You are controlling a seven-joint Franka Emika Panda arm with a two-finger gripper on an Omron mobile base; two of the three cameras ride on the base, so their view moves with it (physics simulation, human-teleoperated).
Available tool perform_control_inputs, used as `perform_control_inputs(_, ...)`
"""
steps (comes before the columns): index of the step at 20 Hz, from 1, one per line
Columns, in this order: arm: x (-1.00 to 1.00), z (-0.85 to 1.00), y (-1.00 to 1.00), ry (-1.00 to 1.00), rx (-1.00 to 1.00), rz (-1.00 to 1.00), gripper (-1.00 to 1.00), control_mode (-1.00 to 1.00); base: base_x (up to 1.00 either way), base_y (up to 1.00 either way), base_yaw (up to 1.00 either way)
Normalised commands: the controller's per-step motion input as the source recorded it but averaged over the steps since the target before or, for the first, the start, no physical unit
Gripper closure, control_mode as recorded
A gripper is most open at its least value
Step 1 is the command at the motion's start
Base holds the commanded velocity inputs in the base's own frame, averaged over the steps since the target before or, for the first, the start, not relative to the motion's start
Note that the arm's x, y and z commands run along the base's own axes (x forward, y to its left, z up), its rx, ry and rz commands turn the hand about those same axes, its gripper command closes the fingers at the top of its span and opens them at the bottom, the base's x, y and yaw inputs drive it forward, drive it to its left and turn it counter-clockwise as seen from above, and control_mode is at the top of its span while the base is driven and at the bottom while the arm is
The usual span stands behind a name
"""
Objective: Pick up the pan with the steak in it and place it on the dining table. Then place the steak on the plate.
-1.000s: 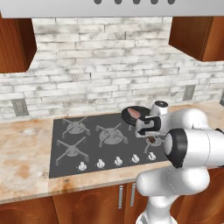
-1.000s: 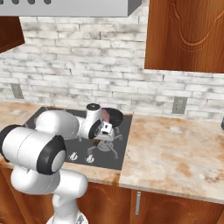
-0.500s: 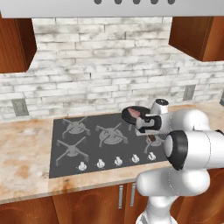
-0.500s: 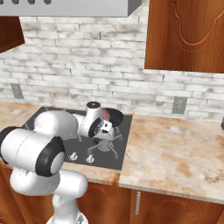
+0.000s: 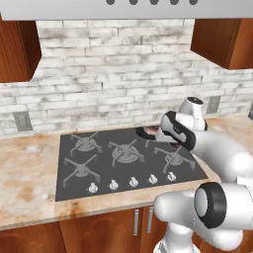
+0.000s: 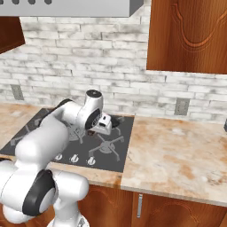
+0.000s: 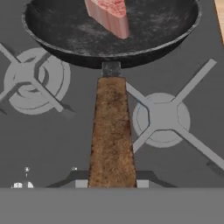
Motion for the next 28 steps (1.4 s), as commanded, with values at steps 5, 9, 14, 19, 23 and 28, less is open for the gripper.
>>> perform_control_inputs(5,-0.74,0.59,0.26,-0.13,0.08,0.0,1.0,-1.0,0.0,0.0,0.0)
perform_control_inputs(9,-0.81,0.45,0.21,-0.19,0.06,0.03,1.0,-1.0,0.0,0.0,0.0)
perform_control_inputs(14,-0.72,0.32,0.17,-0.23,0.03,0.07,1.0,-1.0,0.0,0.0,0.0)
perform_control_inputs(19,-0.63,0.27,0.12,-0.22,0.0,0.12,1.0,-1.0,0.0,0.0,0.0)
perform_control_inputs(23,-0.53,0.28,0.05,-0.17,0.0,0.19,1.0,-1.0,0.0,0.0,0.0)
perform_control_inputs(28,-0.51,0.23,0.03,-0.13,0.0,0.22,1.0,-1.0,0.0,0.0,0.0)
